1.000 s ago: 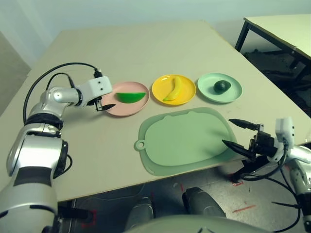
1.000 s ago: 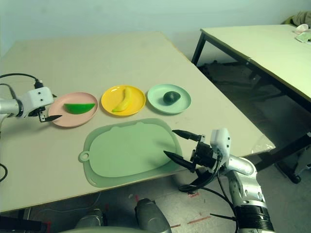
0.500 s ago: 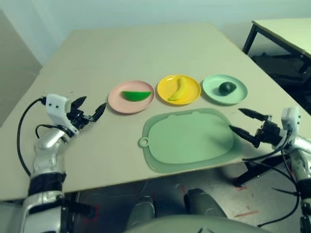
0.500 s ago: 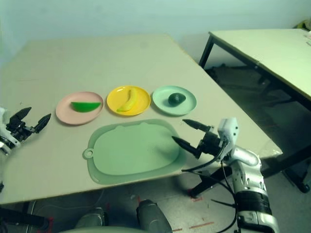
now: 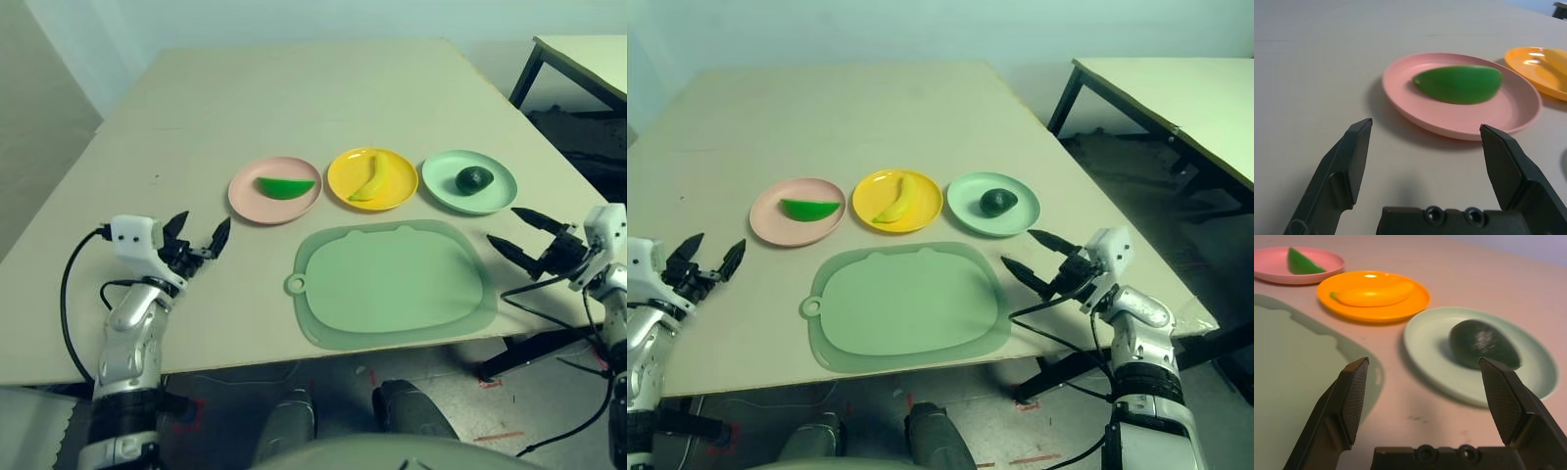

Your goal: Place the fruits into color-matched plates.

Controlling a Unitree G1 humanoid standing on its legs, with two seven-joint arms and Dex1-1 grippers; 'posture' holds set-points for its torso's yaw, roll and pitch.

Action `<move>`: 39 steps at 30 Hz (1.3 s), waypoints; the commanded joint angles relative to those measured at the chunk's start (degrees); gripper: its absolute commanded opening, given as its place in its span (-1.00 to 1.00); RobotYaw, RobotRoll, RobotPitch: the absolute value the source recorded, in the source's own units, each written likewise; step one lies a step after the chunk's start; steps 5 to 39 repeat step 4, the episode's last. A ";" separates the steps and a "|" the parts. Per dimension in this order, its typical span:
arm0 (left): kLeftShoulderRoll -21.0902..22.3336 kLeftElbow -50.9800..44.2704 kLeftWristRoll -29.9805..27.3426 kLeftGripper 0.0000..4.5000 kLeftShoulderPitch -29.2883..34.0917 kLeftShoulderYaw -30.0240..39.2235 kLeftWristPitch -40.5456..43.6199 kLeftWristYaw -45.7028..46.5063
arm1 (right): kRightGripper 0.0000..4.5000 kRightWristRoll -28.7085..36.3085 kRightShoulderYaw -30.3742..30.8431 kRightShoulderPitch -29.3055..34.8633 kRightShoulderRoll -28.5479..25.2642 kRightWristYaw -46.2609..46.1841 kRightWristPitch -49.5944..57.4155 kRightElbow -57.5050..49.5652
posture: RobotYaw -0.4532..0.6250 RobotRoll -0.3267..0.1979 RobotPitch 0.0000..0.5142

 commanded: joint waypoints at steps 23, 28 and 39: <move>-0.20 0.16 0.57 0.99 0.25 -0.39 0.64 0.26 | 1.00 -1.81 -1.20 -3.17 -2.02 -0.05 -2.10 6.93 | -0.38 0.25 -0.73; -0.20 0.16 0.57 0.99 0.25 -0.39 0.64 0.26 | 1.00 -1.81 -1.20 -3.17 -2.02 -0.05 -2.10 6.93 | -0.38 0.25 -0.73; -0.20 0.16 0.57 0.99 0.25 -0.39 0.64 0.26 | 1.00 -1.81 -1.20 -3.17 -2.02 -0.05 -2.10 6.93 | -0.38 0.25 -0.73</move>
